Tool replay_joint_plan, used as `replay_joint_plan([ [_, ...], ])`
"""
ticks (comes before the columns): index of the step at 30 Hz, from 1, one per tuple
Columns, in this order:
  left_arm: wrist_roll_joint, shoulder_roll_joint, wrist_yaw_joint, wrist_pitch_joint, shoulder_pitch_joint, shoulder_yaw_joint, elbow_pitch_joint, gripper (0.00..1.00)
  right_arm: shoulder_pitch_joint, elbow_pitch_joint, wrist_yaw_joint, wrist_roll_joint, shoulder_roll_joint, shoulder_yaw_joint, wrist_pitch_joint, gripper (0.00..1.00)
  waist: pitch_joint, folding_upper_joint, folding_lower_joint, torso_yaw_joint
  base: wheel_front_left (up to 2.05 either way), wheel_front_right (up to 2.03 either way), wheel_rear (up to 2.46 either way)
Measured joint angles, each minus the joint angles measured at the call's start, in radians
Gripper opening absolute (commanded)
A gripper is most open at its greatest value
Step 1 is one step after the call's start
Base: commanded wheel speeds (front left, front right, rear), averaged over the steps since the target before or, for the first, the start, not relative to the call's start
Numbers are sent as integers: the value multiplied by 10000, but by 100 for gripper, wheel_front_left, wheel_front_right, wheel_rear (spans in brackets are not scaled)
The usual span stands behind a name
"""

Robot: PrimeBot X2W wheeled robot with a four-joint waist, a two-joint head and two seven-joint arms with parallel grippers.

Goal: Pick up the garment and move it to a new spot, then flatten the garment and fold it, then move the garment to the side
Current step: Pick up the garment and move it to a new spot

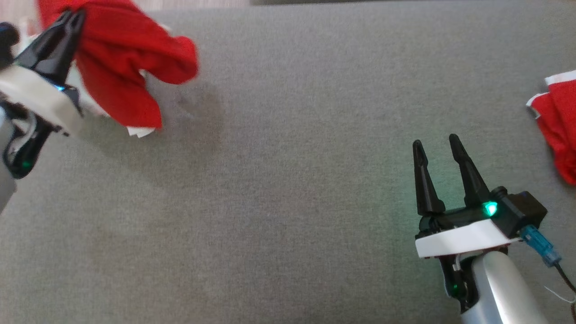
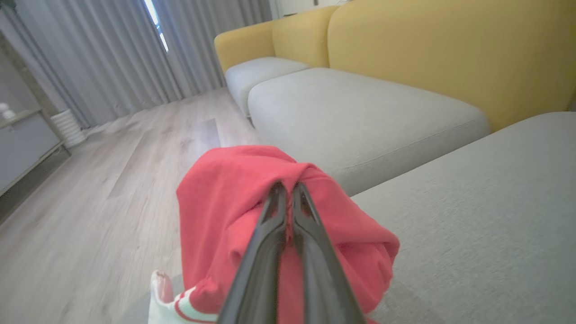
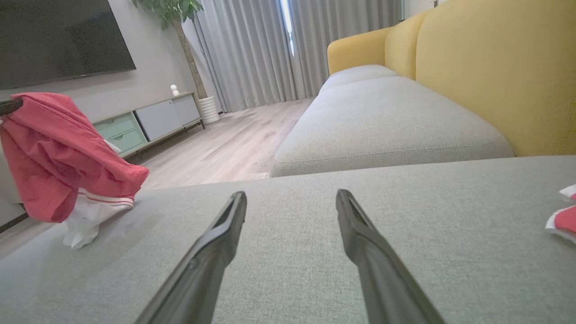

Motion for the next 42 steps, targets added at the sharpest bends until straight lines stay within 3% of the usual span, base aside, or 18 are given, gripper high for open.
replay_joint_plan([
  [6, 343, 19, 155, 253, -254, -222, -1369, 0, 27, 94, 0, 242, 0, 31, 0, 100, -612, 0, 0, -125, 0, 0, 0],
  [17, -203, 299, 1277, 2163, -242, -531, -4794, 0, 407, 59, 0, 453, 2, 23, 0, 100, -1289, 0, -1, -720, 0, 0, 0],
  [22, -378, 485, 1751, 3285, -187, -880, -5465, 0, 371, -50, 0, 642, 0, 176, 0, 100, -1123, 1, 1, -1259, 0, 0, 0],
  [26, -376, 472, 1760, 3827, -200, -1145, -5419, 0, 139, -182, 0, 802, 0, 456, 0, 100, -859, 1, 1, -1826, 0, 0, 0],
  [31, -159, 71, 1338, 4027, -361, -1390, -4443, 0, -401, -407, 0, 1083, 0, 755, 0, 100, -332, 0, 2, -2582, 0, 0, 0],
  [32, -48, -46, 1269, 3998, -513, -1407, -4130, 9, -475, -426, 0, 1143, 0, 807, 0, 100, -210, 0, 3, -2721, 0, 0, 0],
  [33, 82, -163, 1220, 3877, -704, -1407, -3781, 76, -526, -453, 0, 1193, 0, 844, 0, 100, -85, 0, 3, -2858, 0, 0, 0],
  [34, 282, -276, 1214, 3743, -914, -1407, -3434, 100, -567, -464, 0, 1244, 0, 869, 0, 100, 37, 0, 3, -2980, 0, 0, 0],
  [38, 1277, -894, 1151, 2506, -1865, -1333, -1609, 100, -626, -510, 0, 1310, 0, 965, 0, 100, 553, 0, 4, -3439, 0, 0, 0],
  [42, 1503, -1306, 1147, 1597, -1859, -1241, -734, 100, -625, -500, 0, 1304, 0, 907, 0, 100, 637, 0, 4, -3431, 0, 0, 0],
])
